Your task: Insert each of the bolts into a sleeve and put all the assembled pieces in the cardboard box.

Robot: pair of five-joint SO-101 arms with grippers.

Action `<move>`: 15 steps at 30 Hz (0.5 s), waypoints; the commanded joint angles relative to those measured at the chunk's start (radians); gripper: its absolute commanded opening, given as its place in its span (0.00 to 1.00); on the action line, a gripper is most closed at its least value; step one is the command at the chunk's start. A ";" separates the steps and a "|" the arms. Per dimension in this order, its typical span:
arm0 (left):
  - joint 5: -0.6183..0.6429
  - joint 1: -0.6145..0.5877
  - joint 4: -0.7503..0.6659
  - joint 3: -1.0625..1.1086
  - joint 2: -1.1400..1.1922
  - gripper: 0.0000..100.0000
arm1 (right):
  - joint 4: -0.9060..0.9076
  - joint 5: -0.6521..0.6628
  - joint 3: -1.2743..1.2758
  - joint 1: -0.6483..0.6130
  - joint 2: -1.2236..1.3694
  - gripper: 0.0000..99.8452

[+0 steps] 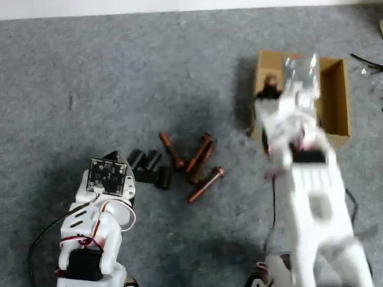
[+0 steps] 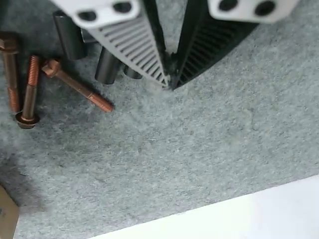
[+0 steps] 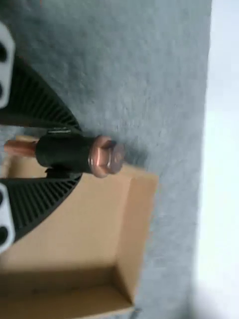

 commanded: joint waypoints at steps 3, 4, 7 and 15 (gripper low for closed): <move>0.003 -0.012 -0.037 -0.002 -0.010 0.01 | 0.041 -0.189 -0.378 0.111 0.467 0.00; 0.003 -0.012 -0.037 -0.002 -0.010 0.01 | 0.065 -0.209 -0.427 0.120 0.526 0.00; 0.003 -0.008 -0.037 -0.002 -0.012 0.01 | 0.166 -0.224 -0.567 0.137 0.661 0.00; 0.006 -0.005 -0.037 -0.005 -0.012 0.01 | 0.255 -0.229 -0.713 0.124 0.794 0.01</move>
